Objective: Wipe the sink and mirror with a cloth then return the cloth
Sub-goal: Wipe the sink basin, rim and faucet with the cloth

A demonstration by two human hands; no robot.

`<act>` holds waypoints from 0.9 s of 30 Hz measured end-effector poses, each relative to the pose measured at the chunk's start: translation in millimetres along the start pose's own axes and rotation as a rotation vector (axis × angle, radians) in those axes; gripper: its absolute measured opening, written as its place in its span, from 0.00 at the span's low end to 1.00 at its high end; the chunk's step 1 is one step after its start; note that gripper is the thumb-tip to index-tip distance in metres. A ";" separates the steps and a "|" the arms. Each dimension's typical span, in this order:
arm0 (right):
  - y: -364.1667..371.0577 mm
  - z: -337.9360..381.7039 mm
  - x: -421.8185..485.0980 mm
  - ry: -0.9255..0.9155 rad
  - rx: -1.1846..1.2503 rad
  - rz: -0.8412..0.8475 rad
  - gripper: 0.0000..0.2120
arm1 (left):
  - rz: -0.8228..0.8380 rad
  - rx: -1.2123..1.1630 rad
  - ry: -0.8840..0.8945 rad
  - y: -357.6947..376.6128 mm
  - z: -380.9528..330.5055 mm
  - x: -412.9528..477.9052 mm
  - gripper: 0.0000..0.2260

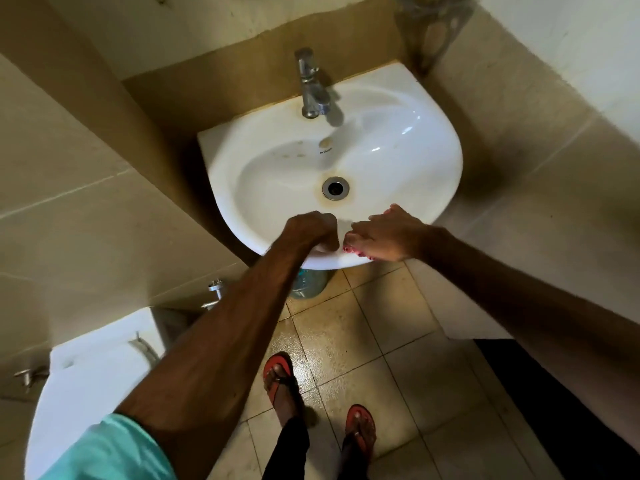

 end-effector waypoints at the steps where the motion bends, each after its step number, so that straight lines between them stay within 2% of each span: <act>1: -0.3 -0.2 9.7 -0.015 -0.006 0.075 0.20 | -0.008 -0.009 0.006 1.2 -2.6 -1.7 0.19; 3: 3.6 -0.7 30.4 -0.012 0.004 0.147 0.22 | -0.035 -0.024 0.025 3.5 -4.8 -2.5 0.17; 7: 23.6 -11.5 70.7 0.070 -0.019 0.072 0.31 | -0.041 -0.048 0.053 3.6 -5.1 2.7 0.17; 10: 32.5 -14.4 88.5 0.068 -0.006 0.099 0.39 | -0.054 -0.032 0.059 -0.7 -4.0 13.2 0.17; 14: 28.3 -19.5 70.8 -0.001 -0.007 0.127 0.36 | -0.015 0.039 0.064 -13.7 -4.8 21.5 0.17; 18: 11.4 -23.0 28.3 -0.059 0.084 0.142 0.21 | 0.028 0.005 0.059 -23.8 3.6 29.5 0.18; 22: 18.1 -24.2 40.1 -0.032 0.052 0.202 0.26 | 0.104 -0.057 0.033 -29.1 14.4 45.8 0.20; 27: 44.3 -32.9 101.6 0.034 -0.063 0.157 0.35 | 0.210 -0.124 0.015 -36.6 16.2 60.8 0.14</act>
Point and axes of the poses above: each hand's wrist, its own x-axis towards the middle knuckle, its own y-axis out of the palm, z = x × y, the point moved 3 cm from there along x, towards the middle knuckle, and after that the axes turned 14 degrees about -x, right-handed, at the moved point
